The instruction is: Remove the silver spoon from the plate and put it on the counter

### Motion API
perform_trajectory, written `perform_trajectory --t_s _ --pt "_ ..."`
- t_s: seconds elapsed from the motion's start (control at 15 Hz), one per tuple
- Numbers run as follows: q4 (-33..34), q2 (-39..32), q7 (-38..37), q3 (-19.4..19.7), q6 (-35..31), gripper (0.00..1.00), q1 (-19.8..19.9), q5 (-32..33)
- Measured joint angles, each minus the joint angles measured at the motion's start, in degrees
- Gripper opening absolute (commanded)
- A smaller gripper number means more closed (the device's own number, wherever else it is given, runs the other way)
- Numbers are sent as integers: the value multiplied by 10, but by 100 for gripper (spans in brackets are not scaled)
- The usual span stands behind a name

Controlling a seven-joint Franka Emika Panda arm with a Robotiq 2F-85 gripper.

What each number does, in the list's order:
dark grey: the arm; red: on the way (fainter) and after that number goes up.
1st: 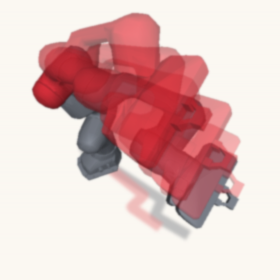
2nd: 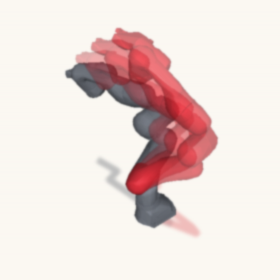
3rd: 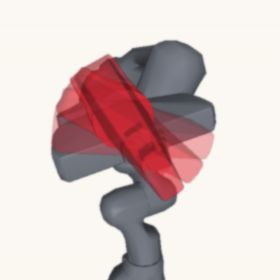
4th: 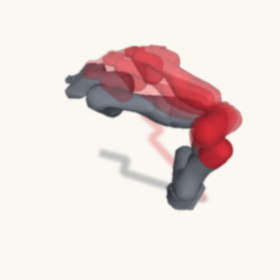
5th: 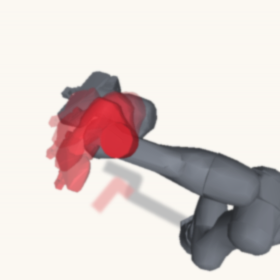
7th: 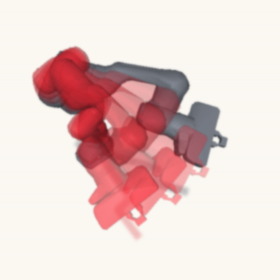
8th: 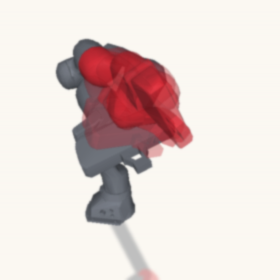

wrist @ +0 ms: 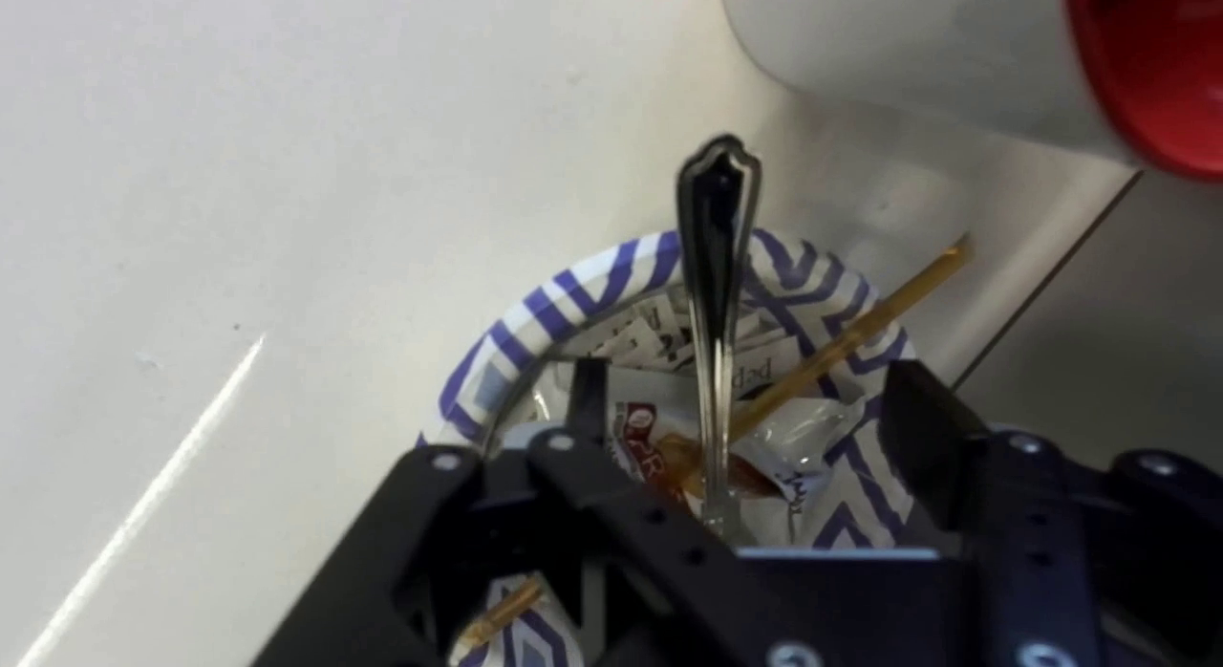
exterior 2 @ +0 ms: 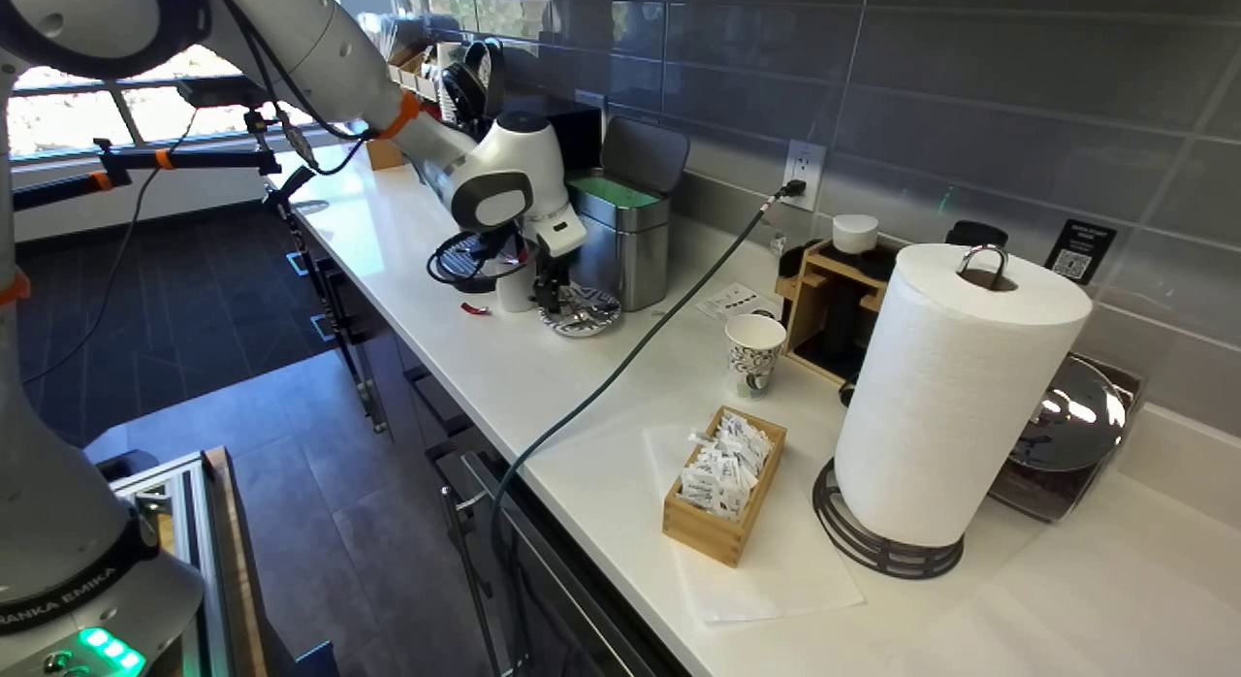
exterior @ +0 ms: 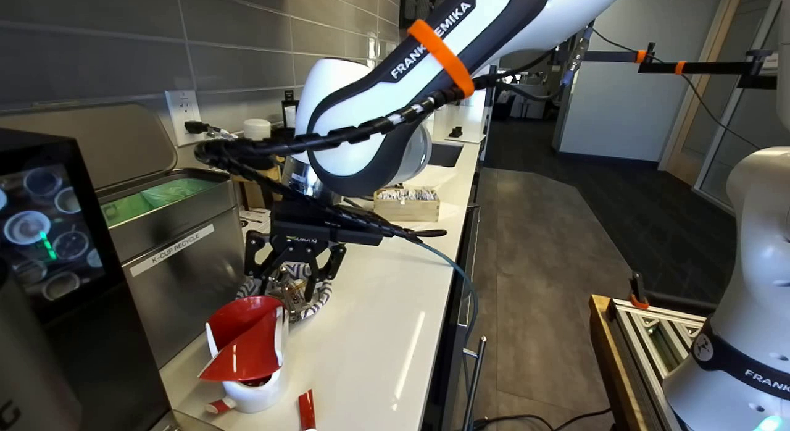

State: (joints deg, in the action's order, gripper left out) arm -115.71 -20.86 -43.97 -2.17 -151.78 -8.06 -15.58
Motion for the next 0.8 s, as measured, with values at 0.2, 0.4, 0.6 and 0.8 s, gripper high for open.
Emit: perform_trajectory --t_s 0.2,0.4,0.6,0.8 --pt "0 -1 -1 0 0 31 -1 0" --pt "2 -8 -1 1 0 34 -1 0" --pt "8 -14 -4 3 0 28 -1 0" --pt "13 -18 -7 6 0 7 -1 0"
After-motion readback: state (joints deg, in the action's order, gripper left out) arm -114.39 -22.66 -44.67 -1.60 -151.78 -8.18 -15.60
